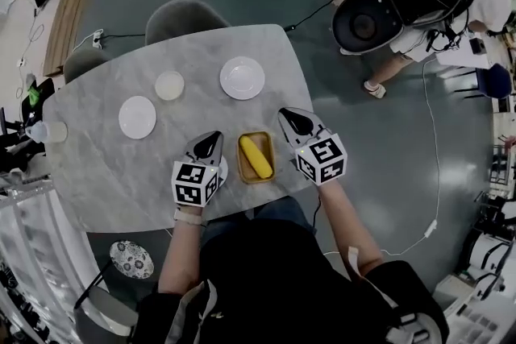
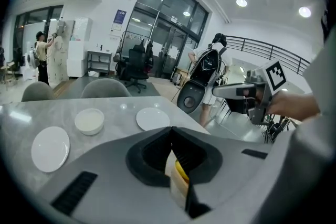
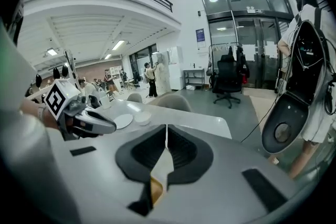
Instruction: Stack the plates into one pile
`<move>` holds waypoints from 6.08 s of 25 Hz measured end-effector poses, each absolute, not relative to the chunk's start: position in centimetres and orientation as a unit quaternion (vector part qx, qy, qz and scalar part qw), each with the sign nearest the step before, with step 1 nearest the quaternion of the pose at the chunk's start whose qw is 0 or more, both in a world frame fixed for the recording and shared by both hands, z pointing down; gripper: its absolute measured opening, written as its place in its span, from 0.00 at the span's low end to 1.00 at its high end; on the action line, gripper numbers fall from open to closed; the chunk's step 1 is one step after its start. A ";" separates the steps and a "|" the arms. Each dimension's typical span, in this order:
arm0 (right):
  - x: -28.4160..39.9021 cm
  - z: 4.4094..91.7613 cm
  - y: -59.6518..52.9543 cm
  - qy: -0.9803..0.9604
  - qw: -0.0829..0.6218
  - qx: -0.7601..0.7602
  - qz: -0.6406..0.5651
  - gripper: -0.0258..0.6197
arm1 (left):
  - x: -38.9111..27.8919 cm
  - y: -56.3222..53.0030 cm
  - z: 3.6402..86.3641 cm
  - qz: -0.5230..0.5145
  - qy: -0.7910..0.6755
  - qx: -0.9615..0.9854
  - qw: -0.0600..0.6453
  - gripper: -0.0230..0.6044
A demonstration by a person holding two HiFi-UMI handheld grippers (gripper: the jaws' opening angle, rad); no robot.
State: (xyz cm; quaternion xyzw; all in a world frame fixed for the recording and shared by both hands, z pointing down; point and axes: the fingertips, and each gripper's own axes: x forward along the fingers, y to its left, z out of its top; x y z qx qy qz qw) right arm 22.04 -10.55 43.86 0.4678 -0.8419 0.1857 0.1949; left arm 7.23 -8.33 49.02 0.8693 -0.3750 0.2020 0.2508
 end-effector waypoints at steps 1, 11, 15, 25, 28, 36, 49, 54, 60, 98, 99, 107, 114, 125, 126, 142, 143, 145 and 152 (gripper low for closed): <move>22.2 44.6 -11.4 -0.842 0.199 0.464 0.188 0.07 | 7.5 -8.9 49.6 0.203 -0.378 0.867 0.254 0.05; 23.2 51.9 -17.7 -0.843 0.236 0.429 0.221 0.07 | 8.7 -13.8 54.5 0.226 -0.405 0.840 0.281 0.05; 23.5 54.2 -20.1 -0.843 0.242 0.421 0.232 0.07 | 9.1 -15.9 56.5 0.227 -0.415 0.830 0.295 0.05; 24.1 60.2 -24.4 -0.831 0.252 0.423 0.259 0.07 | 10.3 -18.9 61.4 0.236 -0.421 0.820 0.309 0.05; 24.5 61.7 -25.4 -0.826 0.259 0.426 0.264 0.07 | 10.7 -19.9 62.4 0.236 -0.420 0.819 0.311 0.05; 24.9 64.5 -27.0 -0.814 0.266 0.426 0.293 0.19 | 12.3 -22.2 64.6 0.226 -0.416 0.820 0.322 0.05; 24.3 66.0 -27.5 -0.814 0.249 0.402 0.337 0.26 | 12.4 -23.1 66.8 0.235 -0.432 0.804 0.333 0.05; 23.5 66.3 -27.3 -0.819 0.244 0.385 0.349 0.26 | 12.4 -23.0 67.4 0.267 -0.432 0.801 0.317 0.05; 23.0 65.5 -27.1 -0.827 0.235 0.378 0.343 0.23 | 12.7 -23.0 67.9 0.292 -0.435 0.796 0.304 0.05; 9.2 56.5 -12.0 -0.827 0.196 0.362 0.383 0.08 | -3.0 -9.1 60.4 0.261 -0.440 0.795 0.326 0.05; 8.8 56.5 -11.2 -0.827 0.199 0.360 0.383 0.08 | -3.5 -8.4 60.2 0.258 -0.442 0.795 0.327 0.05; 5.8 56.8 -6.3 -0.823 0.214 0.350 0.393 0.08 | -6.4 -3.4 60.3 0.263 -0.442 0.787 0.342 0.05; 3.7 57.3 -3.5 -0.813 0.211 0.350 0.414 0.08 | -8.4 -0.7 61.0 0.273 -0.434 0.785 0.348 0.05; 1.9 59.9 0.4 -0.782 0.202 0.354 0.471 0.09 | -10.1 2.5 62.1 0.298 -0.407 0.792 0.345 0.05; 2.0 60.1 0.6 -0.780 0.201 0.356 0.474 0.08 | -10.0 2.7 62.2 0.298 -0.405 0.792 0.346 0.05; 3.0 63.0 3.1 -0.756 0.273 0.354 0.479 0.37 | -8.7 5.9 63.4 0.315 -0.374 0.798 0.353 0.05; 3.0 63.0 3.3 -0.755 0.283 0.353 0.474 0.38 | -8.7 5.9 63.5 0.316 -0.374 0.798 0.352 0.05; 3.3 63.1 3.5 -0.757 0.306 0.357 0.454 0.40 | -8.8 6.0 63.7 0.317 -0.374 0.797 0.353 0.05; 3.3 62.8 3.5 -0.766 0.327 0.357 0.423 0.41 | -8.5 6.3 64.2 0.319 -0.369 0.795 0.361 0.05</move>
